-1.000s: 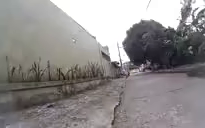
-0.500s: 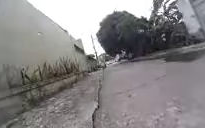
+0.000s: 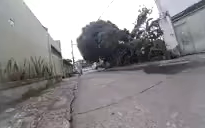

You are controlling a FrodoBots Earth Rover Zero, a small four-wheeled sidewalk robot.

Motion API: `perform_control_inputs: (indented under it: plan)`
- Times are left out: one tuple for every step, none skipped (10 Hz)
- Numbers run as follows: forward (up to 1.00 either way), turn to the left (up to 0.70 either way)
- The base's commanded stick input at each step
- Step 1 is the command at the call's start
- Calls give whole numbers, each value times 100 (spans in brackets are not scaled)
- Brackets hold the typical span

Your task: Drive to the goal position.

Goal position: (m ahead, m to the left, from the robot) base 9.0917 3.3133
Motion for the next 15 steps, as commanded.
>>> perform_control_inputs:
  plan:
    - [11, 0]
    - [10, 0]
    - [11, 0]
    - [11, 0]
    - [11, 0]
    - [11, 0]
    - [11, 0]
    - [11, 0]
    - [11, 0]
    - [11, 0]
    - [11, 0]
    - [11, 0]
    - [11, 0]
    - [11, 0]
    - [11, 0]
